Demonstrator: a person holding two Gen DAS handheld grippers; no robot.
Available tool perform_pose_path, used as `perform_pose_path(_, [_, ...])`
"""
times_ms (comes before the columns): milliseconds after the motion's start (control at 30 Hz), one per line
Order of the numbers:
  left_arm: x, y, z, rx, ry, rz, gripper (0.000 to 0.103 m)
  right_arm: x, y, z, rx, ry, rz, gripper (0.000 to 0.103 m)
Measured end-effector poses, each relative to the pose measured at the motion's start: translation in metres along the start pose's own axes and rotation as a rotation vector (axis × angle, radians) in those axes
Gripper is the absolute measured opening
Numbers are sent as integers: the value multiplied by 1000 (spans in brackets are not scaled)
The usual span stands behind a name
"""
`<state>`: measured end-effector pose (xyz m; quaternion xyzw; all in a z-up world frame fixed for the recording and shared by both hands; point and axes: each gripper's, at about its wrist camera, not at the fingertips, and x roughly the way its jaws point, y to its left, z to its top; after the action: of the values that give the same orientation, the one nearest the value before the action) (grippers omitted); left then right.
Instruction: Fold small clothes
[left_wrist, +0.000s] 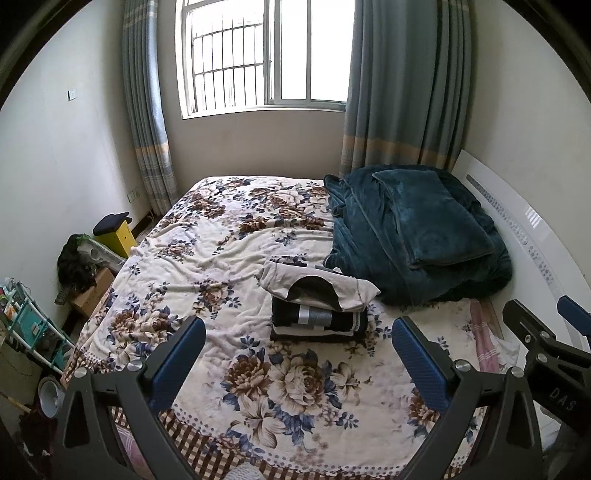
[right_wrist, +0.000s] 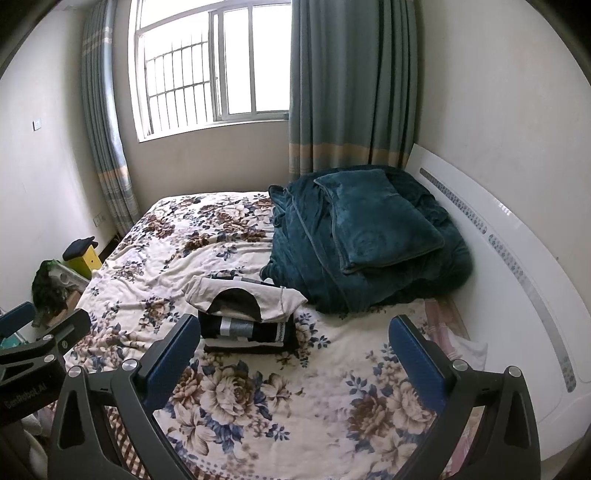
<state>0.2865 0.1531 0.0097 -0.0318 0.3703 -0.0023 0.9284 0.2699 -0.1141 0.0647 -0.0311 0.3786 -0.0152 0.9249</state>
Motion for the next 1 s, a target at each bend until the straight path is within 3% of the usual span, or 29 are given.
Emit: perform_pose_path(1000, [-10,-1,0,-4,-18,14,103,-2,4,6,-3,-7,4,103])
